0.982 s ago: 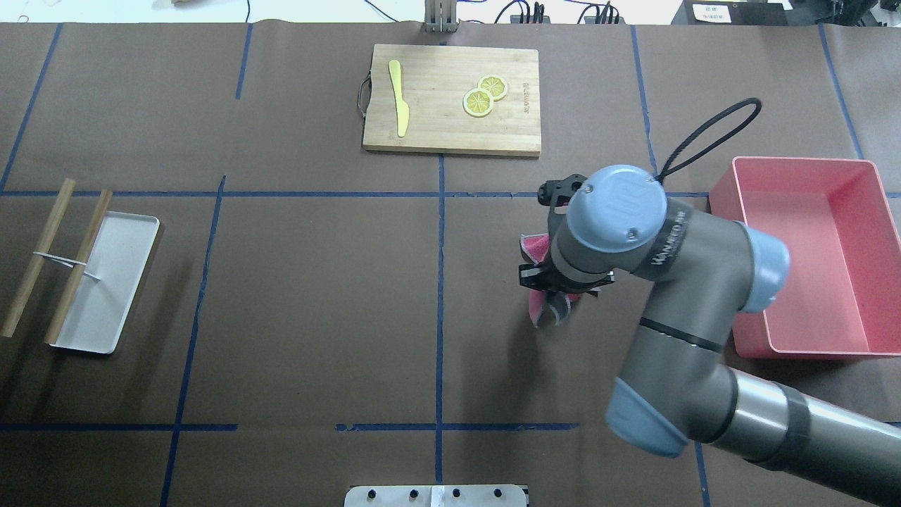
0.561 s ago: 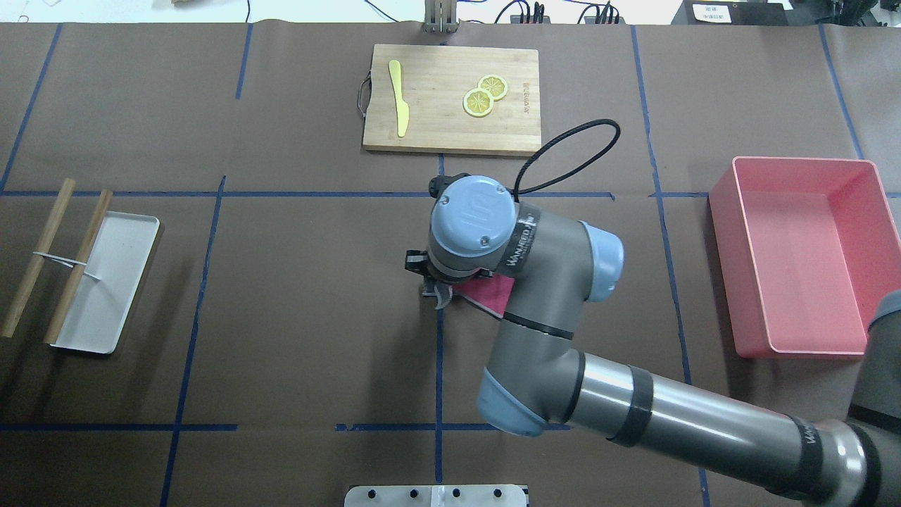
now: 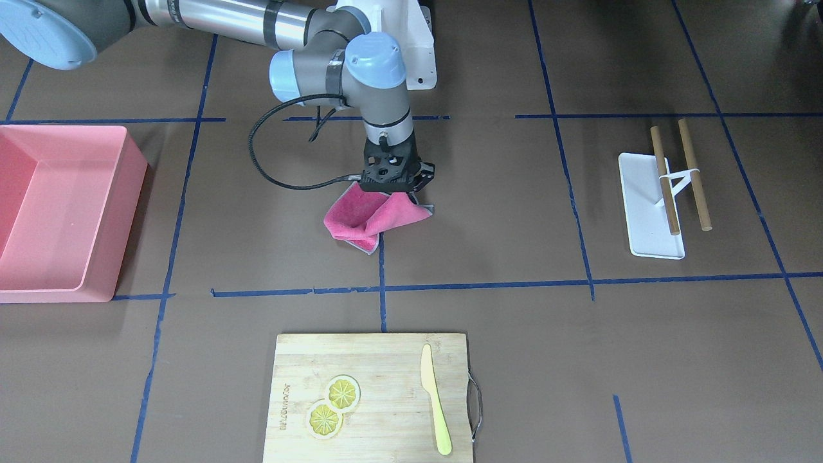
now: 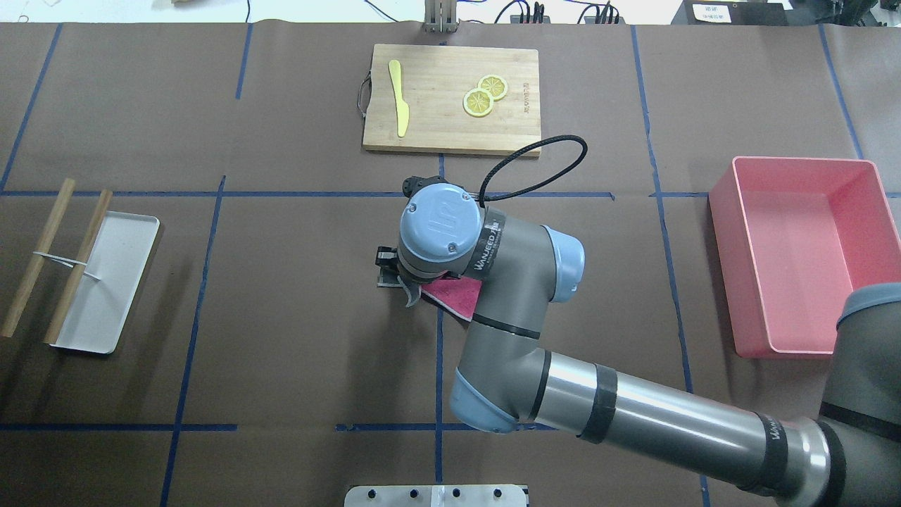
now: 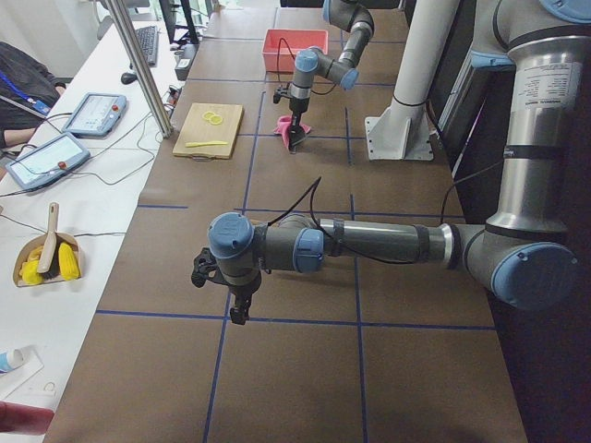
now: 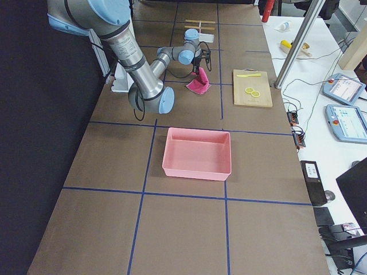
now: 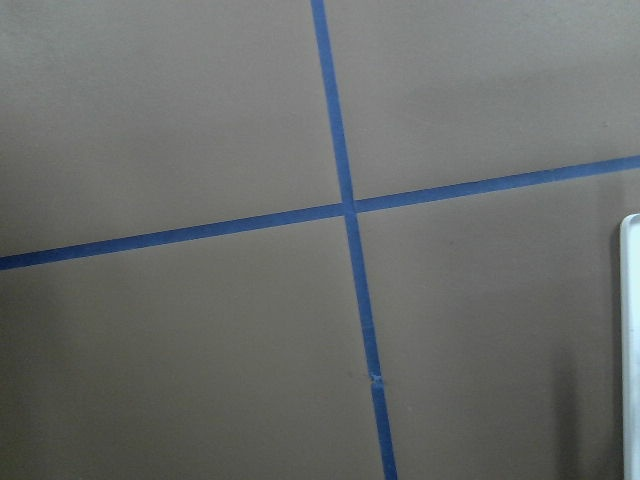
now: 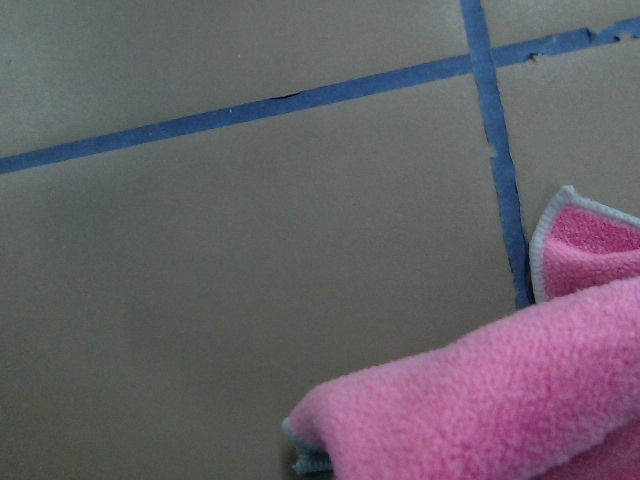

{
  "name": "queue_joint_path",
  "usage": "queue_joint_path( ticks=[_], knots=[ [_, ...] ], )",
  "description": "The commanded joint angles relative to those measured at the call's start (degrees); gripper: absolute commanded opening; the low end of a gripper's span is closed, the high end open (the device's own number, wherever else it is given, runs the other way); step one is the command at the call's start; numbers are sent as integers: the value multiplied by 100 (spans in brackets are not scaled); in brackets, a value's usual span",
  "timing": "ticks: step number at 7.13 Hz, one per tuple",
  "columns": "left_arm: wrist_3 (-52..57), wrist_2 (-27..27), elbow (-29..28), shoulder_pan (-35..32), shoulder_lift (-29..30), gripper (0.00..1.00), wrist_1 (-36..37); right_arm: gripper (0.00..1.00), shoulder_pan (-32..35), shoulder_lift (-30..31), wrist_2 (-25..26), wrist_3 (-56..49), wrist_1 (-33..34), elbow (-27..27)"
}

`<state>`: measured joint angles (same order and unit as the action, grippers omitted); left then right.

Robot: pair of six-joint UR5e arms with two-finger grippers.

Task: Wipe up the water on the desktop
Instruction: 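Wipe the towel across the table with the right gripper, back and forth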

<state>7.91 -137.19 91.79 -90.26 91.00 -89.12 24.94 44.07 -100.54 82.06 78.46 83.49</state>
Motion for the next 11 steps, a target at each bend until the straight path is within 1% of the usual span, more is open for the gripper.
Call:
queue_joint_path(
  ticks=[1,2,3,4,6,7,8,9,10,11],
  knots=[
    [0,-36,-3,0,5,100,-9,0,177,1036,-132,-871,780,1100],
    [0,-36,-3,0,-3,100,-9,0,325,1677,-272,-1328,1098,1795],
    [0,-36,5,0,5,100,-17,0,457,2380,-325,-1742,1144,2263],
    [0,-36,14,0,6,100,-17,0,607,2944,-335,-2068,1162,2572],
    [0,-36,6,0,-3,100,-44,0,923,3623,-335,-2657,1162,2750],
    [0,-36,14,0,-3,100,-53,0,1046,3774,-326,-2947,1162,2812],
    [0,-36,32,0,-12,100,-44,0,1030,3715,-309,-2932,1110,2813],
    [0,-36,6,0,5,100,-53,0,1021,3505,-300,-2828,1083,2795],
    [0,-36,40,0,-21,100,-53,0,917,2877,-300,-2235,1092,2621],
    [0,-36,32,0,-29,100,-53,0,594,2139,-291,-1507,1101,2358]
  ],
)
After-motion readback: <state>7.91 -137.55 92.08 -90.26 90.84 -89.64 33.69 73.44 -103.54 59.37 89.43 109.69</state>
